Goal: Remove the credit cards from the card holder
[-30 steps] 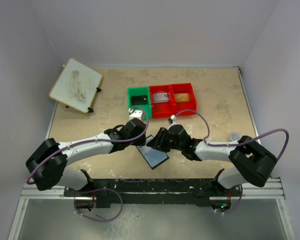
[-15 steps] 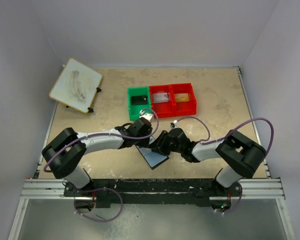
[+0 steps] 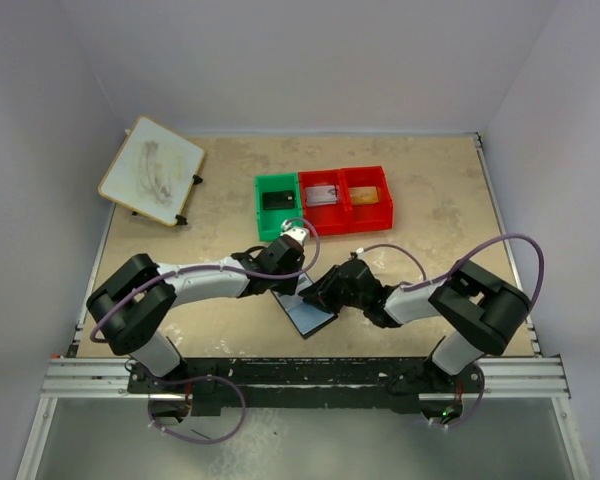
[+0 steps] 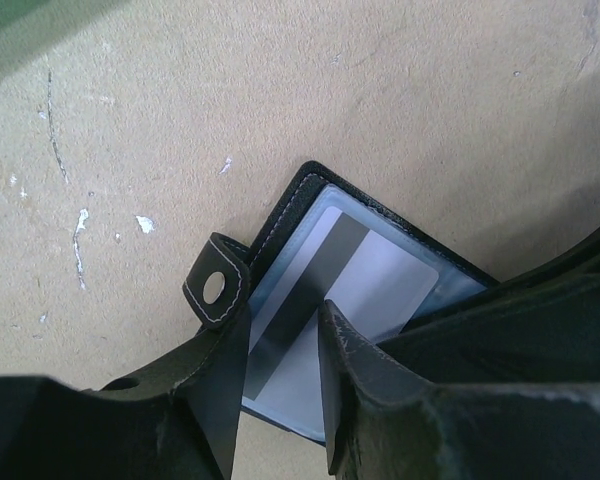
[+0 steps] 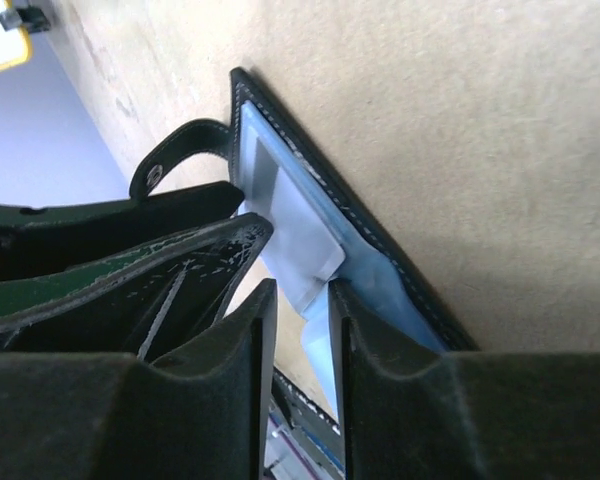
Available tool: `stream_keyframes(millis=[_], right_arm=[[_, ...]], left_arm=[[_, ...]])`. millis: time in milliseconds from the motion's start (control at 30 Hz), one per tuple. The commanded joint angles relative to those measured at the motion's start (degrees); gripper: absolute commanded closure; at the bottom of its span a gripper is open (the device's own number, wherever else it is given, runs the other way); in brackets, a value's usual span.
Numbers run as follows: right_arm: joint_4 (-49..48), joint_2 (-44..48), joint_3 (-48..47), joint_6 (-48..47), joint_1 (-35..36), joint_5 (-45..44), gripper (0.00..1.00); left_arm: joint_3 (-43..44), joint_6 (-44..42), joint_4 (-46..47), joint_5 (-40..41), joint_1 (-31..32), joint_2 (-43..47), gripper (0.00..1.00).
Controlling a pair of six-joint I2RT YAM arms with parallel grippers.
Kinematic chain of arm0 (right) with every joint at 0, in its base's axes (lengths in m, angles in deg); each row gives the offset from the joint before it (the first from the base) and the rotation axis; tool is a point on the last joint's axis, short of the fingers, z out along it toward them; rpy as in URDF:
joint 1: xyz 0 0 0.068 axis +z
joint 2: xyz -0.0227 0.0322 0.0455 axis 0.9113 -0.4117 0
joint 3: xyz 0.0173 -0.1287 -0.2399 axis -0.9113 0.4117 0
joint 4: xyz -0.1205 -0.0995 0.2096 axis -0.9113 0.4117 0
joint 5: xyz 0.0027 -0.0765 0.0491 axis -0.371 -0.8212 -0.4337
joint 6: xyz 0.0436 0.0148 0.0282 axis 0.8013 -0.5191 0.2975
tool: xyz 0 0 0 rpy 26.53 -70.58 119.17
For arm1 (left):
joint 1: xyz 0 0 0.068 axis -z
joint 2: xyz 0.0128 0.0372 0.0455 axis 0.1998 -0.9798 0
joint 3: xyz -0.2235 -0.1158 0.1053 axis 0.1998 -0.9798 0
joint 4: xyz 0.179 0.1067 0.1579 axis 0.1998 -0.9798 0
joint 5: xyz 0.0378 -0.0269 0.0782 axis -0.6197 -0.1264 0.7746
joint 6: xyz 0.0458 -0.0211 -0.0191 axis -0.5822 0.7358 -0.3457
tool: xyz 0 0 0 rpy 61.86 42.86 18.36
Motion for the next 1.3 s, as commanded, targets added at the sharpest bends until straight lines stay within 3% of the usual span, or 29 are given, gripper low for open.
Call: stream_keyframes(millis=[0,300,367,533,800,1033,1267], right_arm=[[6.2,-2.1,2.3,4.1,-0.1,-6.6,0.72],[0.1,-0.5,4.1,4.4,0.0,-10.0,0.83],[-1.9,-1.6,4.7,4.5,0.0,-8.4,0.93],[-4.3,-1.9,5.2,4.3,0.0,-8.2,0.98],[0.5,7.0,6.2,-0.8,0.0,-9.7,1.00],[-1.1,6.1,7.7,-1.0,-0.1,-1.2,1.00],[-3.1,7.5,10.7,0.6,-0.1,-0.8,1.00]], left_arm=[[-2.5,0.1,-0.4,-3.5,0.1,-0.3,0.70],[-2.8,1.7,0.4,-3.7,0.1,0.1,0.71],[-2.5,1.7,0.2,-3.9,0.1,0.1,0.71],[-2.4,1.8,0.0,-3.4,0.1,0.3,0.72],[-2.7,3.1,-0.2,-1.2,0.1,-0.1,0.73],[-2.6,4.0,-0.4,0.7,0.1,-0.5,0.73],[-3.1,3.8,-0.4,0.6,0.1,-0.1,0.73]])
